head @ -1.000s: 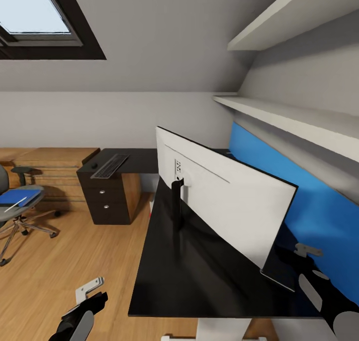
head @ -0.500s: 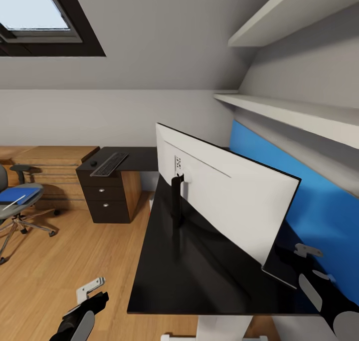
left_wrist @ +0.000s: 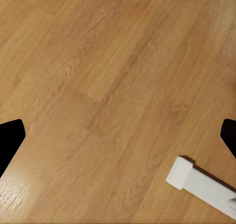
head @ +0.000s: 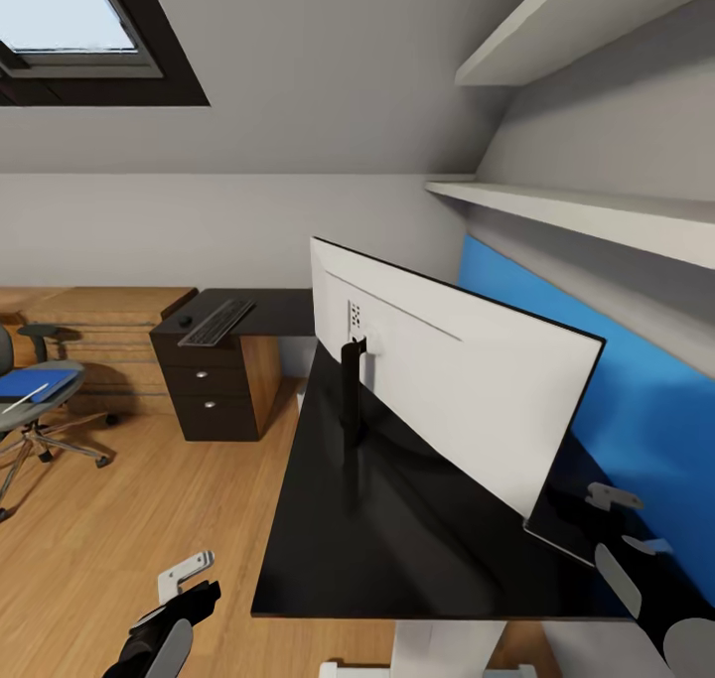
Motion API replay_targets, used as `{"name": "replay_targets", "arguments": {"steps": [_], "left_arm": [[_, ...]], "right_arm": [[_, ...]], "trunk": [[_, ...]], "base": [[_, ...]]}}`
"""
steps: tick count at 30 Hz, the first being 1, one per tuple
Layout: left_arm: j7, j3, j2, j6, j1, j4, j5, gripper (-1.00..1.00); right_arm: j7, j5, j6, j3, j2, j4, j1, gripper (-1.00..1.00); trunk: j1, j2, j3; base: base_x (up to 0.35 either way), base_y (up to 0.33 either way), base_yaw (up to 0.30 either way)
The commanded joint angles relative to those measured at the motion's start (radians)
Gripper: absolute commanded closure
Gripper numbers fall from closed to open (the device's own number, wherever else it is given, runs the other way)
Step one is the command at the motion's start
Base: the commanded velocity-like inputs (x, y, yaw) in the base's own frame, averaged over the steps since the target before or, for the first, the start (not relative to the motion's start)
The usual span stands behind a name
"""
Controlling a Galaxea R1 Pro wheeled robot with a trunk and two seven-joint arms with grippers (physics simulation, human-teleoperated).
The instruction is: In the bedroom, organize the workspace by keeping the computer under the desk, ensuring the monitor is on the desk, placing the keyboard on the desk next to the monitor, placing the mouse on the desk next to the keyboard, moving the folder from the swivel chair onto the desk next to the mouse, stacking the notebook on top of the folder with the pen on top of the notebook, and positioning the swivel chair next to the desk.
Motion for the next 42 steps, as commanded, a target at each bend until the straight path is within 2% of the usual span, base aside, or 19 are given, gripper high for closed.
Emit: {"name": "replay_targets", "arguments": {"steps": [1,3,30,42], "left_arm": [[0.009,-0.004,0.001,0.002,-0.001,-0.001,0.008,-1.00],[0.009,-0.004,0.001,0.001,-0.001,-0.001,0.008,-1.00],[0.009,-0.004,0.003,0.003,-0.001,0.010,0.010,-1.00],[0.009,-0.004,0.003,0.003,-0.001,0.012,0.008,-1.00]], "right_arm": [[-0.001,-0.012,-0.004,0.004,0.000,0.006,0.000,-1.00],[-0.001,-0.012,-0.004,0.004,0.000,0.005,0.000,-1.00],[0.000,-0.012,-0.003,0.004,0.000,0.005,0.000,-1.00],[0.000,-0.012,-0.003,0.004,0.000,0.005,0.000,-1.00]], "trunk": [[0.004,-0.008,-0.004],[0.012,-0.022,-0.011],[0.012,-0.022,-0.011],[0.012,-0.022,-0.011]], "base": [[0.000,0.000,0.000],[0.000,0.000,0.000],[0.000,0.000,0.000],[-0.160,0.000,0.000]]}}
